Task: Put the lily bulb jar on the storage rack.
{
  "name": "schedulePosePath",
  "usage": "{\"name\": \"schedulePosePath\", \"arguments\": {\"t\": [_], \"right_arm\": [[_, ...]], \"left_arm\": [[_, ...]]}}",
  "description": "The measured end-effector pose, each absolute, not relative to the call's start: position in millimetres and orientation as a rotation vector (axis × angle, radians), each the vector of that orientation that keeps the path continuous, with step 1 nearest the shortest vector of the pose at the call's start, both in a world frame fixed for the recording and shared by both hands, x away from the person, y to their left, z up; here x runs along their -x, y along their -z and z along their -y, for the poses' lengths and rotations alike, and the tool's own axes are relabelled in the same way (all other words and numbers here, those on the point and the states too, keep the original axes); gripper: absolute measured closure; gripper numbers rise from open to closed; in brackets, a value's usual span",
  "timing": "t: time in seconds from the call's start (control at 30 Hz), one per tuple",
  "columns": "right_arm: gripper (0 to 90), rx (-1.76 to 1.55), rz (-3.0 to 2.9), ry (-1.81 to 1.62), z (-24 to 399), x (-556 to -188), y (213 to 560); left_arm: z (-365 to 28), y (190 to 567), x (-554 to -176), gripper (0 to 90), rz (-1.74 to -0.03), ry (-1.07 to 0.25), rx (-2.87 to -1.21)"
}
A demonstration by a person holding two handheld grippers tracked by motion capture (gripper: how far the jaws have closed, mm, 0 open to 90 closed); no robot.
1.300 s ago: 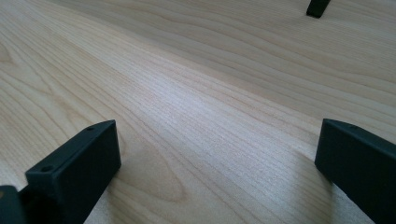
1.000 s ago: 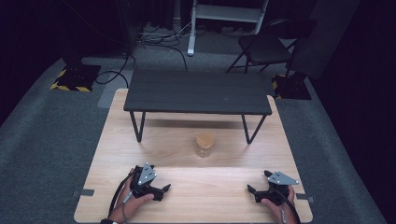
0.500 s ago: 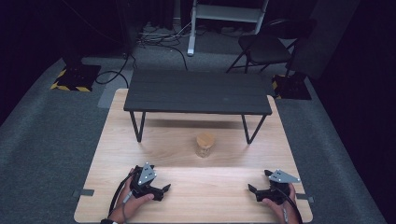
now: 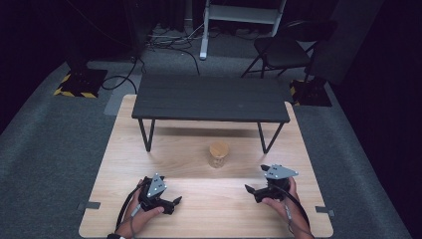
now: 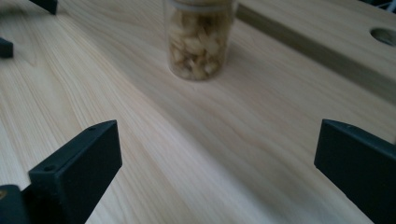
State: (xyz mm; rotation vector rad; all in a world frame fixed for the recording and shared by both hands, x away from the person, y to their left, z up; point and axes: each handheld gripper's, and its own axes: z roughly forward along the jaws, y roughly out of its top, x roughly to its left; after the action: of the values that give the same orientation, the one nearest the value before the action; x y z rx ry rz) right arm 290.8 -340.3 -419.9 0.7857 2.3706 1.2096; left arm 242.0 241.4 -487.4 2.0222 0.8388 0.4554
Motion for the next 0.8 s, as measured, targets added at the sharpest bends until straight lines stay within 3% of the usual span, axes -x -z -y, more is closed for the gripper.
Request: {"name": "schedulePosePath", "arguments": {"t": [0.37,0.8], "right_arm": [[0.6,-0.655,-2.439,-1.164,280.6,-331.9,394.8],[0.4,-0.665,-2.483,-1.111,237.0,-366.2,392.0]], "left_arm": [[-241.4,487.4,-242.1,0.5,-0.839,-0.455,-2.022],[-241.5,487.4,-242.1,0.5,-0.839,-0.454,-2.021]]}}
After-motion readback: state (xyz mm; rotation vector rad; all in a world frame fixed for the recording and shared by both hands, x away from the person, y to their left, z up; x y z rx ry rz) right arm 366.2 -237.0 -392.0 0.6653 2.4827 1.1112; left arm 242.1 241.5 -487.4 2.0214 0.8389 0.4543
